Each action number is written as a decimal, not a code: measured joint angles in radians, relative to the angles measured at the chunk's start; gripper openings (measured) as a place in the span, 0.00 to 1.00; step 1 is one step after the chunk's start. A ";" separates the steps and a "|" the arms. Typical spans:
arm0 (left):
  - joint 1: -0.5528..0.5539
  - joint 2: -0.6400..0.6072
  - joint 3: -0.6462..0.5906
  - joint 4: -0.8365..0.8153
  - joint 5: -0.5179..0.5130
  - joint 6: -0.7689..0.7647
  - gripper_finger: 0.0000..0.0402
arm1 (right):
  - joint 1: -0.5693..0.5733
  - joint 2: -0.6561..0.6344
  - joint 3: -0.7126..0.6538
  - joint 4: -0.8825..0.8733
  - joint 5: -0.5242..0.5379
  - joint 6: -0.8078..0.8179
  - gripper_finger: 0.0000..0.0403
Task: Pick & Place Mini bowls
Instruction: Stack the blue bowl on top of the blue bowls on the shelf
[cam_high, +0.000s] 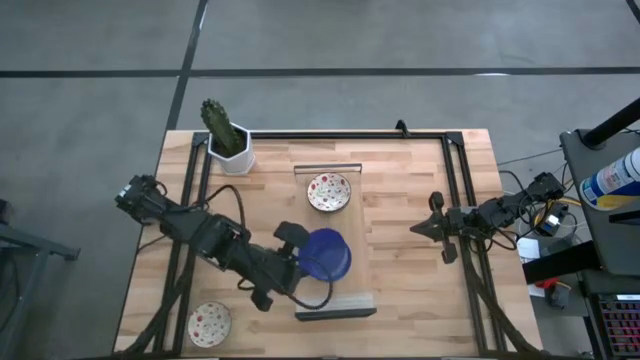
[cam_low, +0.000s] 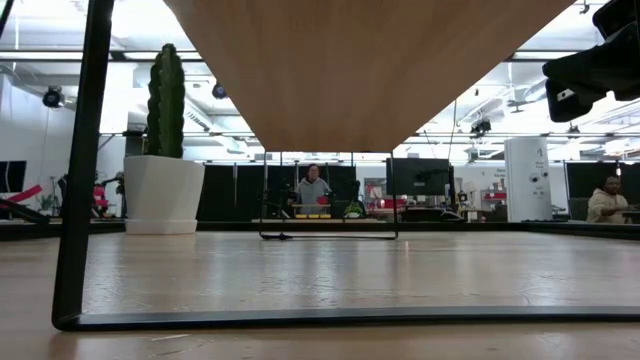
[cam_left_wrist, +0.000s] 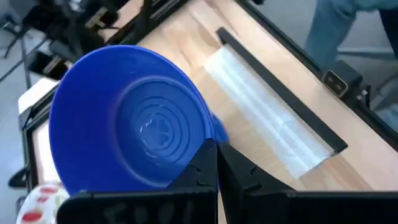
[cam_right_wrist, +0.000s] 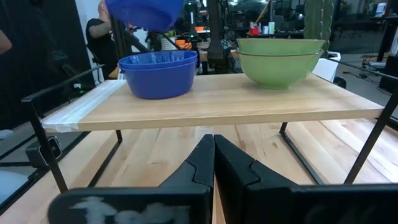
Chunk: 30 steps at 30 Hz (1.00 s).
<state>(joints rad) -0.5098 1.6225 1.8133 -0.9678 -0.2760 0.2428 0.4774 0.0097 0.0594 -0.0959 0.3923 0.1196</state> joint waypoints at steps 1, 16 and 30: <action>0.002 0.007 0.000 0.000 0.006 0.017 0.00 | 0.000 0.000 0.000 0.000 0.000 0.000 0.02; 0.018 0.124 -0.001 -0.117 -0.022 0.132 0.00 | 0.000 0.000 0.000 0.000 0.000 0.000 0.02; 0.024 0.129 -0.001 -0.115 -0.024 0.148 0.00 | 0.000 0.000 0.000 0.000 0.000 0.000 0.02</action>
<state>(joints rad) -0.4854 1.7519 1.8126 -1.0832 -0.2996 0.3912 0.4774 0.0101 0.0593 -0.0959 0.3923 0.1196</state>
